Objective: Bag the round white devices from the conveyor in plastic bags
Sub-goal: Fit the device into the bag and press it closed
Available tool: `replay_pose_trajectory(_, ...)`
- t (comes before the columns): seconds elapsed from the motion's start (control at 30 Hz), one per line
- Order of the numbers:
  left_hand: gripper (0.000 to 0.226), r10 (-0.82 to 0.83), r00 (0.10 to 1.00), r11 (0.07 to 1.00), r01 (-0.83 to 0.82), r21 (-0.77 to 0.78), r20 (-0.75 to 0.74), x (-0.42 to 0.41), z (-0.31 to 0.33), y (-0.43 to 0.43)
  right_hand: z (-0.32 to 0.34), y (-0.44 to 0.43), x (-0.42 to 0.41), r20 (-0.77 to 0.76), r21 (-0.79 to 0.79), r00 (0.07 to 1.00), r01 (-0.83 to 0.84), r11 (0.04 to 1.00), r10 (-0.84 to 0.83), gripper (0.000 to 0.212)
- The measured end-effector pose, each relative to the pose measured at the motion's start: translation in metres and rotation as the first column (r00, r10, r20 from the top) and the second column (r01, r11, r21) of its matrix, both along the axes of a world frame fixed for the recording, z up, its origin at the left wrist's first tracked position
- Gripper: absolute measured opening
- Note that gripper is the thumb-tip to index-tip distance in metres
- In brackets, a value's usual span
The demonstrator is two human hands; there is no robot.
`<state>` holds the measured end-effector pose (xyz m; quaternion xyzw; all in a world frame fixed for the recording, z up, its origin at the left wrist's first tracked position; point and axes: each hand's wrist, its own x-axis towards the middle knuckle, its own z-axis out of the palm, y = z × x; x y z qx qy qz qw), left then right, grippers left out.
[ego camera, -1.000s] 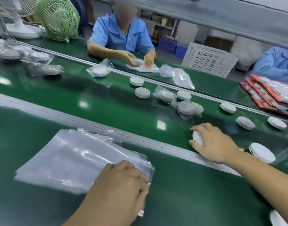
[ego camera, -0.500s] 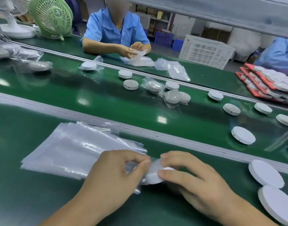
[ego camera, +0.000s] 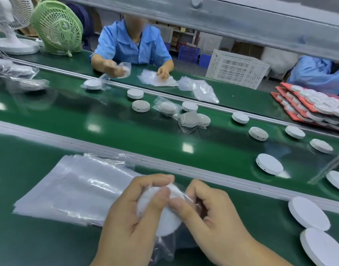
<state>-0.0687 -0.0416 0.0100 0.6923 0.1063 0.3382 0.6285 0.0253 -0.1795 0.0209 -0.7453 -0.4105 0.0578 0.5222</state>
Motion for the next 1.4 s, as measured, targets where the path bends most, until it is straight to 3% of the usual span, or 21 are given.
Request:
replay_pose_trajectory(0.07, 0.035, 0.008, 1.000, 0.991, -0.007, 0.131, -0.006, 0.003, -0.006, 0.003, 0.002, 0.006, 0.020, 0.128, -0.074, 0.991, 0.054, 0.996, -0.045, 0.053)
replay_pose_trajectory(0.13, 0.038, 0.019, 0.994, 0.939, 0.020, 0.345, -0.109, 0.005, -0.013, 0.012, 0.007, 0.014, 0.058, 0.047, -0.072, 0.987, 0.156, 0.985, -0.153, 0.050)
replay_pose_trajectory(0.17, 0.036, 0.051, 0.986, 0.855, 0.040, 0.517, -0.160, 0.007, -0.016, 0.017, 0.011, 0.020, 0.083, -0.030, -0.071, 0.970, 0.238, 0.969, -0.241, 0.046)
replay_pose_trajectory(0.23, 0.028, 0.089, 0.977, 0.585, 0.105, 0.804, -0.193, 0.011, -0.022, 0.029, 0.016, 0.031, 0.137, -0.191, -0.096, 0.881, 0.422, 0.901, -0.433, 0.042)
replay_pose_trajectory(0.3, 0.025, 0.029, 0.958, 0.423, 0.247, 0.871, -0.286, 0.015, -0.026, 0.037, 0.017, 0.042, 0.193, -0.260, -0.163, 0.791, 0.530, 0.832, -0.554, 0.034)
replay_pose_trajectory(0.33, 0.028, 0.011, 0.944, 0.400, 0.297, 0.867, -0.329, 0.016, -0.026, 0.039, 0.017, 0.047, 0.216, -0.247, -0.227, 0.772, 0.542, 0.809, -0.586, 0.031)
replay_pose_trajectory(0.5, 0.027, -0.035, 0.912, 0.413, 0.386, 0.825, -0.409, 0.021, -0.030, 0.041, 0.005, 0.061, 0.262, -0.361, -0.469, 0.740, 0.381, 0.797, -0.567, 0.020)
replay_pose_trajectory(0.53, 0.027, -0.027, 0.911, 0.419, 0.385, 0.823, -0.412, 0.021, -0.029, 0.041, 0.005, 0.062, 0.259, -0.312, -0.492, 0.766, 0.375, 0.785, -0.562, 0.023)
replay_pose_trajectory(0.6, 0.025, -0.001, 0.919, 0.431, 0.356, 0.829, -0.394, 0.021, -0.027, 0.040, 0.006, 0.060, 0.246, -0.059, -0.529, 0.835, 0.438, 0.727, -0.547, 0.037)
replay_pose_trajectory(0.63, 0.023, 0.006, 0.922, 0.435, 0.347, 0.831, -0.388, 0.019, -0.026, 0.039, 0.006, 0.053, 0.238, 0.141, -0.563, 0.852, 0.488, 0.667, -0.504, 0.046)
replay_pose_trajectory(0.7, 0.013, 0.008, 0.925, 0.443, 0.337, 0.831, -0.380, 0.017, -0.026, 0.039, -0.004, 0.021, 0.227, 0.536, -0.644, 0.787, 0.616, 0.454, -0.306, 0.065)
replay_pose_trajectory(0.77, 0.009, 0.001, 0.919, 0.468, 0.347, 0.813, -0.394, 0.015, -0.027, 0.039, -0.014, -0.022, 0.217, 0.615, -0.745, 0.774, 0.633, 0.208, -0.150, 0.084)
replay_pose_trajectory(0.8, 0.011, -0.008, 0.912, 0.496, 0.360, 0.791, -0.410, 0.014, -0.027, 0.039, -0.018, -0.045, 0.214, 0.577, -0.790, 0.803, 0.595, 0.146, -0.152, 0.084)
replay_pose_trajectory(0.83, 0.014, -0.021, 0.908, 0.528, 0.366, 0.766, -0.419, 0.014, -0.027, 0.038, -0.019, -0.066, 0.212, 0.532, -0.817, 0.827, 0.558, 0.146, -0.179, 0.079)
replay_pose_trajectory(0.93, 0.015, -0.044, 0.921, 0.622, 0.329, 0.710, -0.388, 0.012, -0.022, 0.035, -0.016, -0.101, 0.209, 0.535, -0.757, 0.806, 0.591, 0.280, -0.254, 0.054)
replay_pose_trajectory(1.0, 0.015, -0.022, 0.937, 0.689, 0.268, 0.674, -0.350, 0.011, -0.013, 0.036, -0.010, -0.106, 0.197, 0.482, -0.691, 0.815, 0.579, 0.433, -0.322, 0.039)
replay_pose_trajectory(1.07, 0.015, -0.009, 0.948, 0.744, 0.219, 0.632, -0.318, 0.009, -0.006, 0.036, -0.005, -0.102, 0.177, 0.316, -0.556, 0.865, 0.501, 0.663, -0.389, 0.030)
replay_pose_trajectory(1.13, 0.013, -0.021, 0.952, 0.792, 0.203, 0.575, -0.307, 0.006, 0.000, 0.036, 0.000, -0.090, 0.149, 0.160, -0.378, 0.912, 0.410, 0.830, -0.377, 0.038)
replay_pose_trajectory(1.23, 0.011, -0.063, 0.945, 0.886, 0.201, 0.417, -0.322, 0.004, 0.005, 0.034, -0.006, -0.070, 0.107, -0.023, -0.237, 0.963, 0.257, 0.937, -0.270, 0.025)
replay_pose_trajectory(1.3, 0.012, -0.095, 0.937, 0.917, 0.214, 0.337, -0.337, 0.002, 0.008, 0.030, -0.010, -0.059, 0.077, 0.091, -0.148, 0.972, 0.230, 0.962, -0.218, 0.025)
replay_pose_trajectory(1.4, 0.013, -0.127, 0.922, 0.944, 0.226, 0.241, -0.367, 0.001, 0.013, 0.025, -0.007, -0.053, 0.048, 0.536, -0.185, 0.843, 0.079, 0.980, 0.033, 0.032)
